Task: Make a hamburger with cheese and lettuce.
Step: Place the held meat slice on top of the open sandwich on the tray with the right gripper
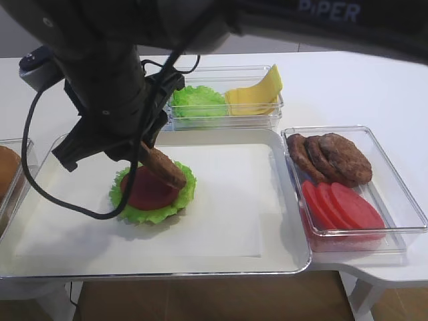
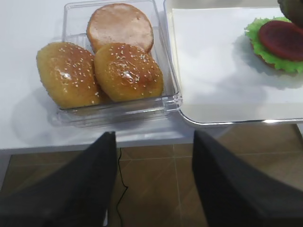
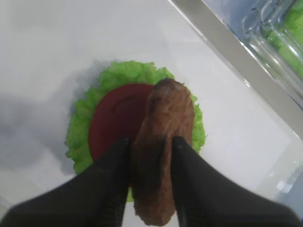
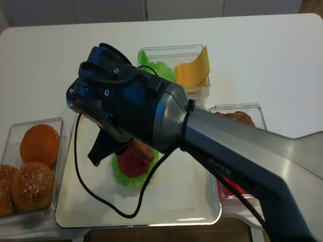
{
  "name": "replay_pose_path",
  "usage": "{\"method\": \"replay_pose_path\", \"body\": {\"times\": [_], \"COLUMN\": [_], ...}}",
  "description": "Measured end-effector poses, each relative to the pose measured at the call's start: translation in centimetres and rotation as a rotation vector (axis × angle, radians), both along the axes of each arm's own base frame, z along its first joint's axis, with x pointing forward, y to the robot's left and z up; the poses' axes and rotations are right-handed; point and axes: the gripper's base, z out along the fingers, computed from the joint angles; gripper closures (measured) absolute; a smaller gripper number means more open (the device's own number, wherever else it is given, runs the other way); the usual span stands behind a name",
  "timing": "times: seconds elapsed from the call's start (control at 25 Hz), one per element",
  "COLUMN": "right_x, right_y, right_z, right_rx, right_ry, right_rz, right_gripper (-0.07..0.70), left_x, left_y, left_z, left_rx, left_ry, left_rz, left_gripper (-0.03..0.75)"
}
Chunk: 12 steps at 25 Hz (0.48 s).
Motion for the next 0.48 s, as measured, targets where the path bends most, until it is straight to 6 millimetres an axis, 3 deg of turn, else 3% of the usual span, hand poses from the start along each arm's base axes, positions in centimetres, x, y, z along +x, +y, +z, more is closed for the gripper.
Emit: {"method": "replay_pose_path", "body": {"times": [0.48], "right_x": [0.07], "right_y": [0.34], "right_z": [-0.99], "right_rx": [-0.013], "right_ry": [0.022], "right_rz": [-0.001], "right_gripper": [0.411], "left_x": [0.00], "left_y": [0.00], "left_z": [0.00], "left_rx": [0.000], "left_ry": [0.000], "left_rz": [0.000], "left_gripper": [0.334]}}
